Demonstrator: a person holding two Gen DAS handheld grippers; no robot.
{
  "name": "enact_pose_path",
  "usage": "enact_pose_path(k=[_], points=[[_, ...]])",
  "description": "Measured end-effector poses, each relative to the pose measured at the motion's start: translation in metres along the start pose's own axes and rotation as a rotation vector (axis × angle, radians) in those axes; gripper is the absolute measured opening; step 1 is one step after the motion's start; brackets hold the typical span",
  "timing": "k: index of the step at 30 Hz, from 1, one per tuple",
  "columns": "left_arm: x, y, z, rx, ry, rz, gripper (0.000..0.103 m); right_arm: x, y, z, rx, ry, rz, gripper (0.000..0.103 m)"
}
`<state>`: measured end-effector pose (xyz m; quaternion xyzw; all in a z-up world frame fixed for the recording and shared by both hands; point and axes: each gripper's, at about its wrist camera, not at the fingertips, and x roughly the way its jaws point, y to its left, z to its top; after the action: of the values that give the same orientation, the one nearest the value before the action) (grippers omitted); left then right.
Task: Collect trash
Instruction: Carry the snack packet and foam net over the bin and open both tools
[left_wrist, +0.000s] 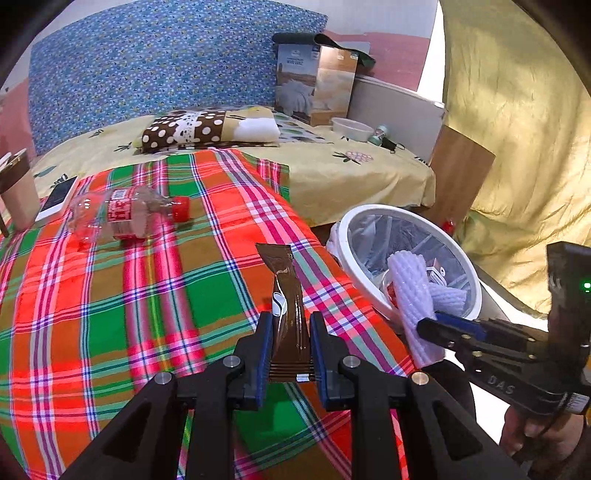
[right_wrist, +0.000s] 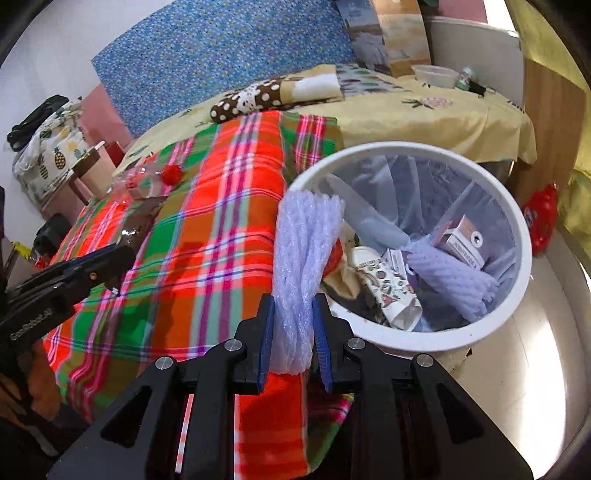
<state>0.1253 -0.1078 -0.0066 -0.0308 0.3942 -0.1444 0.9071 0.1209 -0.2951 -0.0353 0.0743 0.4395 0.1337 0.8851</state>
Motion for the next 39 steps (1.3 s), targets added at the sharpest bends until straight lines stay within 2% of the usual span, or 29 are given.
enact_pose_path(k=[4,14,29,32,37,39], points=[[0.007,-0.003,0.006,0.001,0.006,0.002,0.02,-0.002,-0.006,0.008,-0.001,-0.016,0.008,0.023],[0.025,-0.019,0.023,0.032,0.007,-0.03,0.02,-0.001,-0.034,0.022,0.039,-0.044,-0.051,0.023],[0.066,-0.074,0.041,0.111,0.042,-0.14,0.02,-0.008,-0.06,0.019,0.079,-0.039,-0.067,0.025],[0.075,-0.081,0.042,0.119,0.053,-0.158,0.02,-0.009,-0.064,0.019,0.084,-0.05,-0.072,0.029],[0.089,-0.088,0.044,0.107,0.075,-0.19,0.02,-0.013,-0.071,0.021,0.104,-0.073,-0.067,0.046],[0.092,-0.09,0.044,0.102,0.073,-0.197,0.02,-0.015,-0.073,0.021,0.108,-0.079,-0.07,0.046]])
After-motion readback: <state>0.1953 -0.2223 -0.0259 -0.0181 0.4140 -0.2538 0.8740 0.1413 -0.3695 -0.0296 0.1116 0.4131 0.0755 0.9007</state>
